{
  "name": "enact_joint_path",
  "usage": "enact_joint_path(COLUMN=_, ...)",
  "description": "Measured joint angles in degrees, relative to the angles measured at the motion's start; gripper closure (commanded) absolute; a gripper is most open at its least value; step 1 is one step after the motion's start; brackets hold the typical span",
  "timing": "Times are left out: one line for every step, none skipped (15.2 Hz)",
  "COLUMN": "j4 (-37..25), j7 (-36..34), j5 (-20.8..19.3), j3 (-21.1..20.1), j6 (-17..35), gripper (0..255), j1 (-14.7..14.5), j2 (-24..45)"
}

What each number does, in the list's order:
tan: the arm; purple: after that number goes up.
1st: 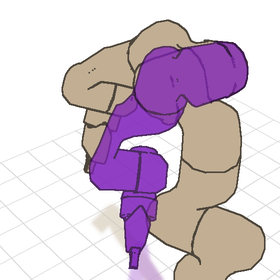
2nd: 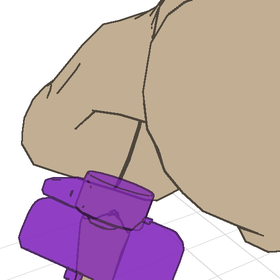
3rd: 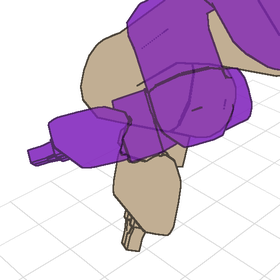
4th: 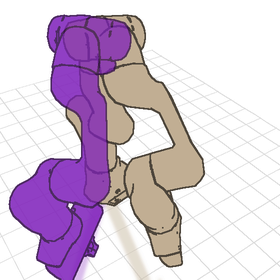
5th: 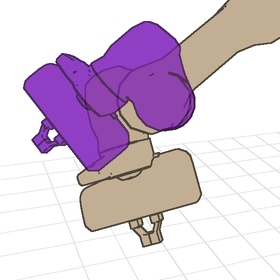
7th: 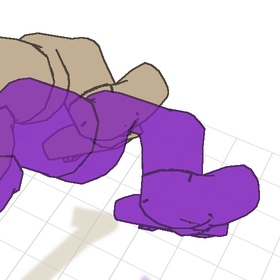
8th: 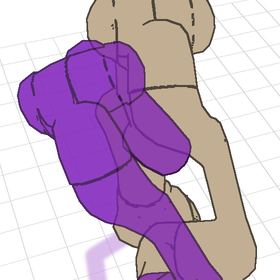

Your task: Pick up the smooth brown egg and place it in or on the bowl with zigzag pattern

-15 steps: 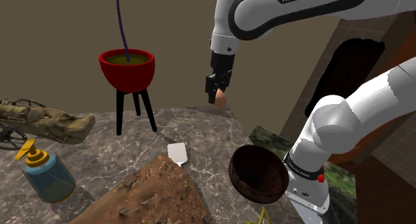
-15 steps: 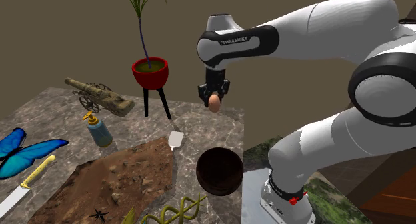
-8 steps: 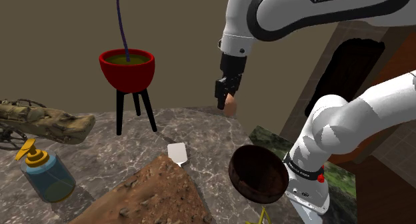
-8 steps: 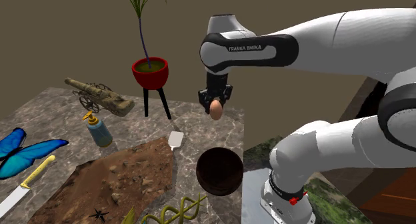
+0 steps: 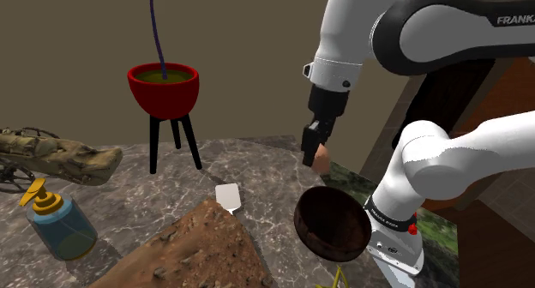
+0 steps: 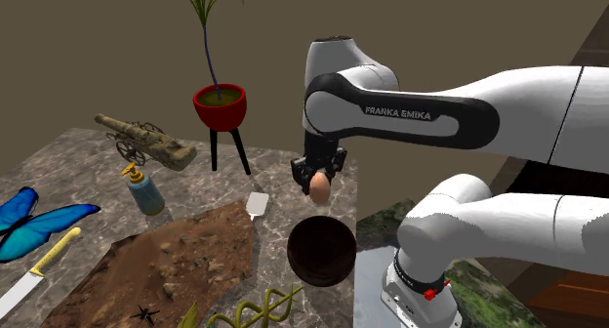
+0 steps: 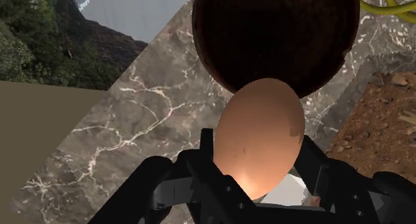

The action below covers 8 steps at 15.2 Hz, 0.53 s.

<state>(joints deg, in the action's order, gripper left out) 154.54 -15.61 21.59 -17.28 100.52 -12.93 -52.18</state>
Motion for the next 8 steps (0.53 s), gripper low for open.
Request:
enact_joint_path(j4=1.0, j7=-1.6, j5=1.3, j3=-1.1, j6=-0.9, gripper=255, j1=-1.3, j2=-2.2)
enact_joint_path(j4=1.8, j7=-2.5, j5=2.0, j3=-1.6, j6=-1.7, gripper=255, j1=-2.2, j2=-4.0)
enact_joint_path(j4=2.4, j7=-3.7, j5=2.8, j3=-2.1, j6=-3.0, gripper=255, j1=-3.2, j2=-6.1)
enact_joint_path(j4=3.3, j7=-4.9, j5=3.8, j3=-2.9, j6=-3.7, gripper=255, j1=-4.3, j2=-7.9)
enact_joint_path(j4=3.7, j7=-6.6, j5=5.2, j3=-4.2, j6=-4.6, gripper=255, j1=-5.6, j2=-9.6)
enact_joint_path(j4=3.6, j7=-8.2, j5=6.3, j3=-5.2, j6=-5.6, gripper=255, j1=-6.7, j2=-10.8)
enact_joint_path(j4=4.3, j7=-9.4, j5=7.2, j3=-5.9, j6=-6.5, gripper=255, j1=-7.8, j2=-12.5)
enact_joint_path(j4=4.8, j7=-9.9, j5=7.7, j3=-6.3, j6=-6.5, gripper=255, j1=-8.3, j2=-13.2)
